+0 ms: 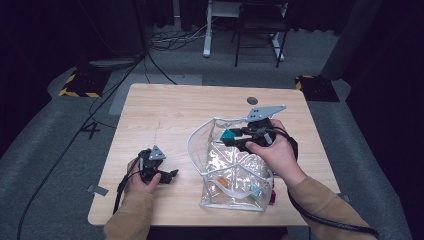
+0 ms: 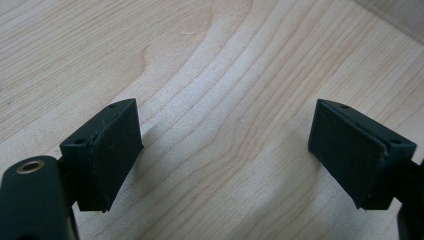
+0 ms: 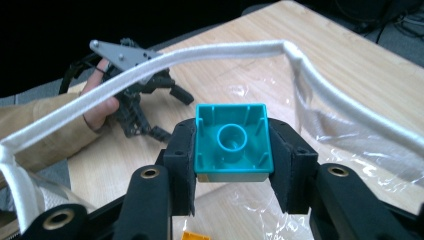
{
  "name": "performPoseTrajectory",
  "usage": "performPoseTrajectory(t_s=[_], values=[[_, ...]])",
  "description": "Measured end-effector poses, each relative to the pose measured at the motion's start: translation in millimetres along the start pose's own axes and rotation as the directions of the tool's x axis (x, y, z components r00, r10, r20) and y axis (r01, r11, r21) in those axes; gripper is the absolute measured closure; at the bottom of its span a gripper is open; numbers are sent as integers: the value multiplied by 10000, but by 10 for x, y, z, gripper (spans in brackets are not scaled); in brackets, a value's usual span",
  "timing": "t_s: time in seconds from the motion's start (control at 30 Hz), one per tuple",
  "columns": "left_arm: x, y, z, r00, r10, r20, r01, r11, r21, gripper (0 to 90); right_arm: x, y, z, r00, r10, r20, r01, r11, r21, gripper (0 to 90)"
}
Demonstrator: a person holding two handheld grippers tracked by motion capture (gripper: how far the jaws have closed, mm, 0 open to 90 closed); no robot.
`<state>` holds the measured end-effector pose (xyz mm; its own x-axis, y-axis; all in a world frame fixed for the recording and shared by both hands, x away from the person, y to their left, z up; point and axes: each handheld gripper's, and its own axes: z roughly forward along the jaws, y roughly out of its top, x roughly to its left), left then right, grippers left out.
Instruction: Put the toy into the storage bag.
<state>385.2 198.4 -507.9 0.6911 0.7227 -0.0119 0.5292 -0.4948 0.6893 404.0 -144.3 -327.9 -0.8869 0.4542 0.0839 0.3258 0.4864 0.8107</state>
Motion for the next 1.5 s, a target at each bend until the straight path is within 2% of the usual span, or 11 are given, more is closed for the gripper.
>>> performPoseTrajectory(t_s=[0.27, 0.43, 0.6, 0.67, 0.77, 0.9, 1.13, 1.3, 1.5], values=[[0, 0, 0, 10000, -1, 3, 1, 10000, -1, 140, 8, -36, 55, 10000, 55, 70, -61, 9967, 814, 592], [0, 0, 0, 10000, 0, 1, 0, 10000, 0, 140, 28, -20, 75, 9998, -49, 185, 22, 9898, 1427, 592], [0, 0, 0, 10000, 1, 0, -1, 10000, 1, 140, 27, -16, 76, 9996, -26, 287, -22, 9861, 1663, 592], [0, 0, 0, 10000, 0, 2, 0, 10000, 2, 140, 26, -16, 76, 9997, -20, 257, -22, 9871, 1602, 585], [0, 0, 0, 10000, 0, 2, 0, 10000, 1, 140, 25, -20, 76, 9994, 83, 344, -127, 9913, 1312, 475], [0, 0, 0, 10000, 2, 4, -2, 10000, 1, 141, 18, -26, 55, 9993, 127, 345, -157, 9961, 867, 411], [0, 0, 0, 10000, 2, 4, -2, 10000, 2, 140, 34, 14, -85, 9986, -67, 527, 61, 9999, 106, 390], [0, 0, 0, 10000, 2, 0, -2, 10000, 0, 140, 40, 46, -277, 9970, -140, 767, 169, 9992, -365, 389], [0, 0, 0, 10000, 2, 1, -2, 10000, 3, 141, 14, 14, -471, 9941, -60, 1086, 132, 9977, -663, 387]])
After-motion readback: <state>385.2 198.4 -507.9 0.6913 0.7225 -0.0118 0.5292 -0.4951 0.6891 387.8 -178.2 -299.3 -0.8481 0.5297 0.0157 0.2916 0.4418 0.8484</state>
